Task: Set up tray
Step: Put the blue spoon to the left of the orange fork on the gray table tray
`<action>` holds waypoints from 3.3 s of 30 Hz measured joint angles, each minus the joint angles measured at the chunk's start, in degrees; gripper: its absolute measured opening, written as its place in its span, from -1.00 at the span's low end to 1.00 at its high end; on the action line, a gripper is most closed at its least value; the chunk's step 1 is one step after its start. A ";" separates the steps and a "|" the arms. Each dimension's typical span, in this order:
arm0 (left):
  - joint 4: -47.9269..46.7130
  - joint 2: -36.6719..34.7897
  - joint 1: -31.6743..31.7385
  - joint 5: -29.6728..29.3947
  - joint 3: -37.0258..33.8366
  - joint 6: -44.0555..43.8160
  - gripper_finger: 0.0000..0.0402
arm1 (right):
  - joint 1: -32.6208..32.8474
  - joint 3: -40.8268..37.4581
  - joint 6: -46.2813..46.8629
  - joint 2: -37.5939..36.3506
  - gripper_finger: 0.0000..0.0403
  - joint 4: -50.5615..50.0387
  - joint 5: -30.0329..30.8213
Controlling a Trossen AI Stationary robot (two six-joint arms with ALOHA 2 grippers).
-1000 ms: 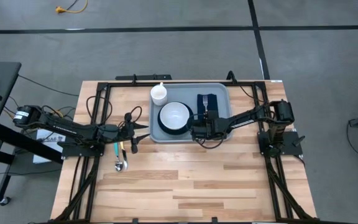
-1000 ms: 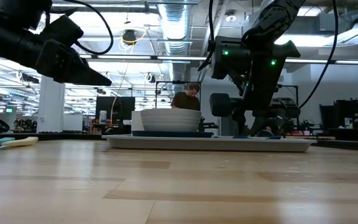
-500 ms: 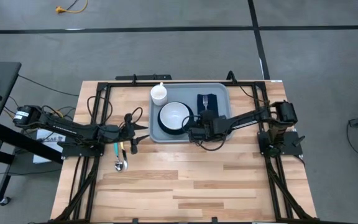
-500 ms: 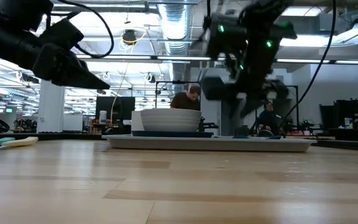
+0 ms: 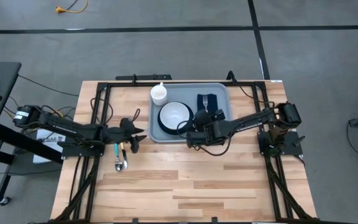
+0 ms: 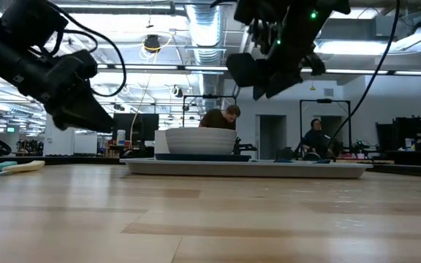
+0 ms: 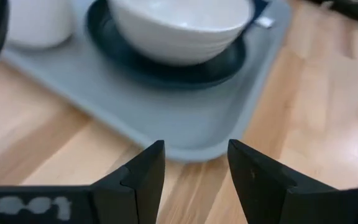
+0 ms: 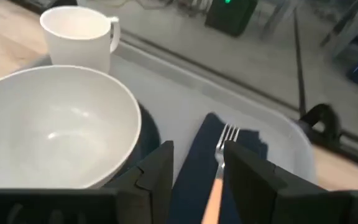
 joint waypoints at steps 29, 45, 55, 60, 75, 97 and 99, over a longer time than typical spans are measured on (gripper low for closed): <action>-59.90 0.00 -9.01 0.88 19.50 -43.14 -0.18 | -0.87 -0.34 1.44 0.04 -0.34 -2.38 16.27; -62.05 0.02 -9.49 21.13 19.50 -39.44 -0.18 | -0.86 -3.34 1.40 0.09 -0.34 -2.20 16.06; -63.08 2.46 -9.84 29.27 19.50 -32.03 -0.18 | -1.35 -3.34 1.01 0.09 -0.33 -2.18 16.25; -63.14 8.32 -12.49 34.65 19.50 -22.14 -0.18 | -1.34 -3.34 0.88 0.09 -0.34 -2.33 16.23; -67.25 20.35 -25.99 23.88 33.49 -4.48 -0.18 | -1.29 -3.34 -0.51 0.09 -0.33 -2.59 16.07; -65.74 35.91 -39.30 19.13 35.14 -3.60 -0.18 | -1.16 -3.34 -0.57 0.09 -0.33 -2.59 13.96; -65.50 36.77 -39.89 18.57 35.24 -4.16 -0.18 | -1.16 -3.34 -0.57 0.09 -0.33 -2.59 13.71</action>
